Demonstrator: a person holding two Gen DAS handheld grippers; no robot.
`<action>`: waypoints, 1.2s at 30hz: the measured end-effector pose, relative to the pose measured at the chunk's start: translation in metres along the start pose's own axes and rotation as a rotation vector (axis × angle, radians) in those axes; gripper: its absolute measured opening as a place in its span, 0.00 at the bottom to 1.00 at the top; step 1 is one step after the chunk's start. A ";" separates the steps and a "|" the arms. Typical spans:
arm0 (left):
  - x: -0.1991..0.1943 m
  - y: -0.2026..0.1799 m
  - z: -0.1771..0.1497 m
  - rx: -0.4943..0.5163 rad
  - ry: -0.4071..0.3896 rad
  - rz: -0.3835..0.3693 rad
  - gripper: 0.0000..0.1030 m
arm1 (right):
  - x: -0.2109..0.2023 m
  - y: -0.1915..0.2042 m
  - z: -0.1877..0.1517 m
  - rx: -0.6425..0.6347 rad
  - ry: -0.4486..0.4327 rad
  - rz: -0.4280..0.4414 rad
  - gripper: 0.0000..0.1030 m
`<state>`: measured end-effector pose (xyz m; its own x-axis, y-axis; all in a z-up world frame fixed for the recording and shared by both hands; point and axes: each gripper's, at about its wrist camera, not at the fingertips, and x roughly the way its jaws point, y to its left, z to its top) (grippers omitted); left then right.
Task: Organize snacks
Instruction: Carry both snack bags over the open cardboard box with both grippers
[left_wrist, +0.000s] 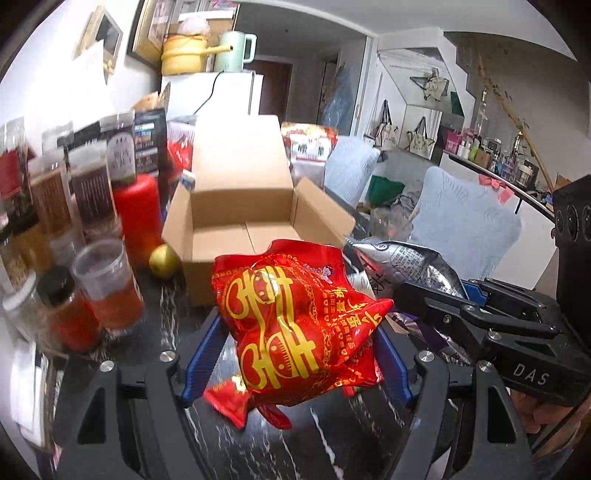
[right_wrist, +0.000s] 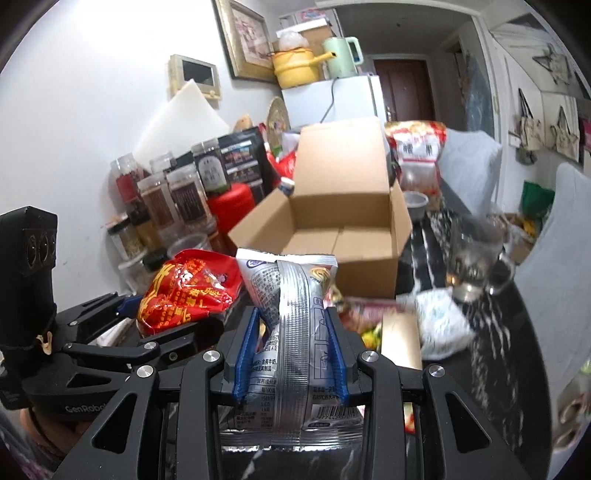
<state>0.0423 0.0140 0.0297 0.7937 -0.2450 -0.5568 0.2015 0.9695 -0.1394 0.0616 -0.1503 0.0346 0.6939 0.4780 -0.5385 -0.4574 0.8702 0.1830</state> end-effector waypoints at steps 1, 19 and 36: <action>0.001 0.000 0.005 0.002 -0.009 -0.002 0.73 | 0.000 0.000 0.004 -0.004 -0.006 -0.001 0.34; 0.070 0.027 0.095 0.051 -0.088 0.013 0.73 | 0.062 -0.032 0.102 -0.088 -0.092 -0.018 0.30; 0.205 0.086 0.116 0.018 0.076 0.082 0.73 | 0.212 -0.079 0.134 -0.086 0.049 0.005 0.25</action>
<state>0.2889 0.0474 -0.0015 0.7626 -0.1631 -0.6260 0.1481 0.9860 -0.0765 0.3195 -0.1017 0.0156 0.6640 0.4744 -0.5780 -0.5088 0.8531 0.1156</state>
